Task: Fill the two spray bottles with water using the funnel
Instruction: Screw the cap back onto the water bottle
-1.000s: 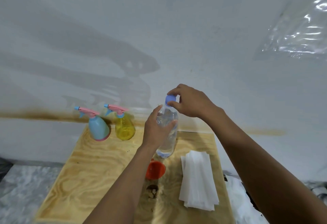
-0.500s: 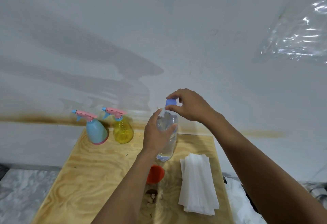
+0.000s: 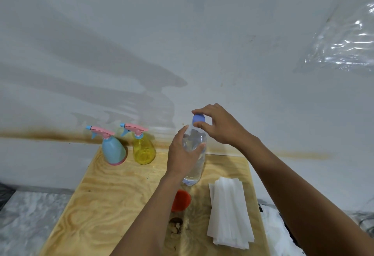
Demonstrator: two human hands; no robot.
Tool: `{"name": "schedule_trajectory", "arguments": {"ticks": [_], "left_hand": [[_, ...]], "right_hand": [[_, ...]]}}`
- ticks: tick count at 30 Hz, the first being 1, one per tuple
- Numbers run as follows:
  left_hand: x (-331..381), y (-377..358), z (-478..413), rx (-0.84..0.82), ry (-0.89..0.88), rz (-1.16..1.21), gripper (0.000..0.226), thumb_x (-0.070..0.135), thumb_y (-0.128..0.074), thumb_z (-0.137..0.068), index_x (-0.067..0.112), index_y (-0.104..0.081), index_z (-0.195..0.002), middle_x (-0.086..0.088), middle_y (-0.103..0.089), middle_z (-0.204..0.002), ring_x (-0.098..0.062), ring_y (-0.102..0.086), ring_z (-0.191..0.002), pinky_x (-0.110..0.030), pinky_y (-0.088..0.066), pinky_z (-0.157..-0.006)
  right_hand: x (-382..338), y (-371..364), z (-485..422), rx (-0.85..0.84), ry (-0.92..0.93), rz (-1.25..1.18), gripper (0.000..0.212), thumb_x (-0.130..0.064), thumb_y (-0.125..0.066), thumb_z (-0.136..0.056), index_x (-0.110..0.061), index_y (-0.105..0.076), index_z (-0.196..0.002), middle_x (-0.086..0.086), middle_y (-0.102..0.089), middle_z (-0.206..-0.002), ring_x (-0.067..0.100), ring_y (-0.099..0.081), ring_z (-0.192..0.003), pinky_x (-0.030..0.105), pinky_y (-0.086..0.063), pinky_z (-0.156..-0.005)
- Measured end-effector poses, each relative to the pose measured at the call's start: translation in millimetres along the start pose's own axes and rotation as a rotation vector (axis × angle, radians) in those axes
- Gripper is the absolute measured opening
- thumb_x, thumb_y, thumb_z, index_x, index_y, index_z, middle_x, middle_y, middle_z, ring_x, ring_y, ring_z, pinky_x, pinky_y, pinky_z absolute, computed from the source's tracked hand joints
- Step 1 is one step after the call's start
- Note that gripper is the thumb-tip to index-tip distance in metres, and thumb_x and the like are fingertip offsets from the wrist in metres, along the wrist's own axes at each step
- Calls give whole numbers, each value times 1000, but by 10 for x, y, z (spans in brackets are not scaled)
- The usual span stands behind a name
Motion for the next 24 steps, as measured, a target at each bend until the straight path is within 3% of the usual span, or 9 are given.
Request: {"name": "schedule_trajectory", "arguments": {"ticks": [5,7,10,13,16,20,24], "left_hand": [[-18,3,-3,-6,-1,15,75,36,-81,-79,25,-44,-144,6,-57,-119,-12,-57,-110,-21,-46,-90],[-28,21,-14,-4,-2,17,76,36,-82,-78,25,-44,-143,6,-57,-119,-11,-56,-111,-25,-48,-91],[-34,34,-29,-9,-3,5,76,39,-82,-77,26,-46,-143,6,-58,-118,-11,-57,-110,-29,-50,-92],[-27,17,-20,-12,-8,-1,75,39,-81,-78,26,-46,-143,7,-58,-117,-9,-56,-109,-24,-48,-91],[-28,14,-7,-4,-9,-9,74,38,-81,-78,27,-46,-142,8,-58,-117,-7,-56,-108,-19,-44,-89],[-16,31,-3,-2,0,-3,75,37,-81,-79,26,-45,-144,5,-58,-121,-9,-55,-111,-22,-45,-92],[-16,20,-6,-10,8,14,76,34,-82,-78,25,-44,-144,5,-57,-121,-11,-55,-112,-19,-43,-89]], "right_hand": [[-60,-217,42,310,-200,-60,34,-49,-69,-85,-22,-68,-107,-4,-63,-101,12,-50,-102,22,-37,-79],[-77,-245,35,297,-194,-83,35,-49,-69,-85,-22,-67,-107,-8,-63,-104,9,-48,-104,22,-39,-79],[-10,-161,41,148,-104,-208,34,-42,-68,-88,-26,-64,-118,-15,-61,-114,0,-46,-101,21,-42,-86],[74,-103,94,81,-56,-218,37,-37,-65,-92,-29,-61,-128,-18,-59,-110,-5,-47,-94,10,-36,-79],[76,-141,116,134,-51,-247,34,-36,-65,-92,-27,-63,-125,-13,-59,-107,-8,-45,-93,3,-32,-79],[26,-248,101,255,-115,-280,30,-36,-68,-90,-25,-66,-117,-11,-61,-109,4,-49,-105,10,-34,-83],[-32,-348,168,410,-216,-340,33,-40,-70,-87,-24,-67,-115,-12,-63,-111,6,-52,-108,8,-35,-83]]}}
Point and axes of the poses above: each hand's wrist, its own z-axis away from the middle knuckle, its own y-axis out of the back of the hand, x = y × z, the point moved 4 cm from there along -z, towards the middle knuckle
